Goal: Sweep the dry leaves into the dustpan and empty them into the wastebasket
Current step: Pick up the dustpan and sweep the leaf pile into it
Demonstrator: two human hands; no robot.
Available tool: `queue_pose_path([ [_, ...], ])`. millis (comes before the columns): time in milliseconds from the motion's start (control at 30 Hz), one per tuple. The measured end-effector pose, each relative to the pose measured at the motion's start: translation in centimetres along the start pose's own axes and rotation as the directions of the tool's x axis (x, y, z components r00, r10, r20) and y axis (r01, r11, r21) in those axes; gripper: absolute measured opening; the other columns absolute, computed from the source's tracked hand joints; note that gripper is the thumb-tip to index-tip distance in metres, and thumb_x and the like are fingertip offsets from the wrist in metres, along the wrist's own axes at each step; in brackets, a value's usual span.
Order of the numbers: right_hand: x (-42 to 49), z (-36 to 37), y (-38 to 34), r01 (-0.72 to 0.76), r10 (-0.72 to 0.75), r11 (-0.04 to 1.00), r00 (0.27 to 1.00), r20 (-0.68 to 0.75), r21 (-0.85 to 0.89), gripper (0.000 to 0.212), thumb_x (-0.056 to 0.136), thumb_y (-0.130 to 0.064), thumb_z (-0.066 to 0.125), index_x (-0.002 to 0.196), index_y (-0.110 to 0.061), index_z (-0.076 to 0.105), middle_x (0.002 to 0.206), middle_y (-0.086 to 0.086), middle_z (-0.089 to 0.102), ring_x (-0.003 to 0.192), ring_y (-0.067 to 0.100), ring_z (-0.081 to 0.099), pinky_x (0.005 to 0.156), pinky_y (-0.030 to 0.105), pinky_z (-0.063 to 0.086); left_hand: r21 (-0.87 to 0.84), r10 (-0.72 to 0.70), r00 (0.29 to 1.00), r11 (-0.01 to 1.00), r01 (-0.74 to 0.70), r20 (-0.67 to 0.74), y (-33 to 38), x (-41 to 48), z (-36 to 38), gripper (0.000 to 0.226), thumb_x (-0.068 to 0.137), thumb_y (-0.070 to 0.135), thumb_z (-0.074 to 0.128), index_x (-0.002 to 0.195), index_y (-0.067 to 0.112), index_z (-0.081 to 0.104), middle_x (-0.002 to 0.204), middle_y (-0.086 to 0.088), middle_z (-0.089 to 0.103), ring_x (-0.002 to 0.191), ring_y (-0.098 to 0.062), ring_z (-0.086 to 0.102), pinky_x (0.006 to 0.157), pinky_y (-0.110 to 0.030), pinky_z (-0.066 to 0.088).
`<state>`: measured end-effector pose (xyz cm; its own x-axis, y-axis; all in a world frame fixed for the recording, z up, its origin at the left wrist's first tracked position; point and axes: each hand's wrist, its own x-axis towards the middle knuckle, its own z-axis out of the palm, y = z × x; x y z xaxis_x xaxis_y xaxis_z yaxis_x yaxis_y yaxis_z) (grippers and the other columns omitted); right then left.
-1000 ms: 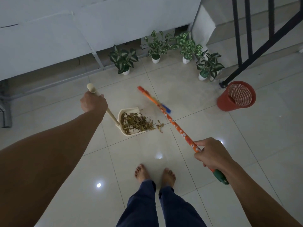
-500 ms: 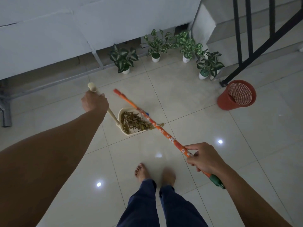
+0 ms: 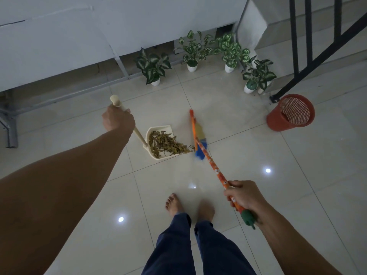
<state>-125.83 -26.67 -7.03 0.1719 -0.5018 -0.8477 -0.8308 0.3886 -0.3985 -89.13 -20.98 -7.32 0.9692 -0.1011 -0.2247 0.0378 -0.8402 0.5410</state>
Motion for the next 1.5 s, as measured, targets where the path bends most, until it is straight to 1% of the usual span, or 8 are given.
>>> queue_pose_path([
  [133,-0.2,2.2,-1.0,0.148,-0.143,0.983,0.988,0.053,-0.108,0.039,0.077,-0.012,0.071,0.116,-0.019,0.073,0.070,-0.002,0.069,0.061,0.016,0.061,0.064,0.035,0.056,0.012,-0.007,1.000,1.000,0.007,0.006,-0.2,-0.2,-0.2,0.032,0.092,0.025,0.065,0.119,0.008,0.062,0.112,-0.011,0.067,0.100,-0.028,0.065,0.080,-0.035,0.053],
  [267,-1.6,1.5,-1.5,0.220,-0.207,0.965,0.973,0.099,-0.144,0.051,0.078,-0.007,0.068,0.127,-0.020,0.066,0.061,0.003,0.071,0.046,0.015,0.060,0.048,0.023,0.051,0.016,-0.002,1.000,1.000,0.002,0.007,-0.4,-0.4,-0.3,0.033,0.092,0.025,0.065,0.119,0.007,0.062,0.112,-0.012,0.067,0.101,-0.029,0.065,0.078,-0.035,0.050],
  [500,-3.0,-0.8,-1.2,0.259,-0.268,0.932,0.964,0.000,-0.253,0.055,0.079,-0.008,0.066,0.132,-0.023,0.063,0.059,0.000,0.069,0.042,0.013,0.061,0.046,0.021,0.050,0.004,0.005,1.000,1.000,-0.005,0.018,-0.8,-0.3,-0.8,0.033,0.091,0.025,0.066,0.118,0.008,0.062,0.112,-0.012,0.067,0.100,-0.030,0.065,0.086,-0.042,0.056],
  [600,-2.7,0.1,-1.6,0.229,-0.252,0.921,0.967,-0.032,-0.314,0.051,0.080,-0.009,0.065,0.131,-0.018,0.063,0.064,-0.003,0.068,0.042,0.011,0.061,0.046,0.021,0.050,0.003,0.015,1.000,1.000,-0.015,0.022,-1.0,-0.5,-0.9,0.032,0.092,0.025,0.065,0.118,0.007,0.062,0.111,-0.012,0.067,0.100,-0.029,0.064,0.081,-0.036,0.053],
  [800,-0.7,3.1,-2.4,0.156,-0.146,0.972,0.987,0.067,-0.175,0.042,0.079,-0.006,0.068,0.120,-0.012,0.069,0.075,0.014,0.074,0.053,0.019,0.064,0.061,0.038,0.062,0.003,0.013,1.000,1.000,-0.013,0.021,-1.1,-0.7,-1.0,0.033,0.093,0.025,0.064,0.120,0.007,0.061,0.112,-0.012,0.066,0.100,-0.027,0.064,0.076,-0.032,0.047],
  [1000,-1.7,1.8,-1.1,0.250,-0.230,0.942,0.966,0.115,-0.225,0.055,0.079,-0.007,0.067,0.132,-0.020,0.063,0.067,0.004,0.072,0.043,0.013,0.060,0.048,0.024,0.053,0.016,0.004,1.000,1.000,-0.004,0.017,-1.3,-0.5,-1.2,0.034,0.092,0.025,0.065,0.121,0.007,0.061,0.114,-0.012,0.066,0.103,-0.029,0.063,0.077,-0.032,0.045],
  [1267,-3.0,-0.3,0.6,0.188,-0.204,0.951,0.978,-0.042,-0.246,0.048,0.081,-0.007,0.065,0.127,-0.017,0.066,0.056,-0.001,0.067,0.039,0.011,0.060,0.044,0.020,0.048,0.007,0.005,1.000,1.000,-0.005,0.011,-1.3,-0.8,-1.2,0.031,0.093,0.022,0.064,0.120,0.007,0.061,0.114,-0.013,0.066,0.103,-0.030,0.062,0.075,-0.031,0.043],
  [1500,-1.1,2.1,-0.2,0.075,-0.075,0.997,0.995,0.060,-0.001,0.036,0.077,0.001,0.064,0.108,-0.013,0.075,0.055,0.004,0.066,0.048,0.016,0.057,0.049,0.027,0.051,0.020,0.011,1.000,1.000,-0.011,0.007,-0.8,-1.0,-0.7,0.031,0.093,0.024,0.064,0.119,0.008,0.061,0.112,-0.012,0.066,0.101,-0.028,0.063,0.076,-0.032,0.046],
])
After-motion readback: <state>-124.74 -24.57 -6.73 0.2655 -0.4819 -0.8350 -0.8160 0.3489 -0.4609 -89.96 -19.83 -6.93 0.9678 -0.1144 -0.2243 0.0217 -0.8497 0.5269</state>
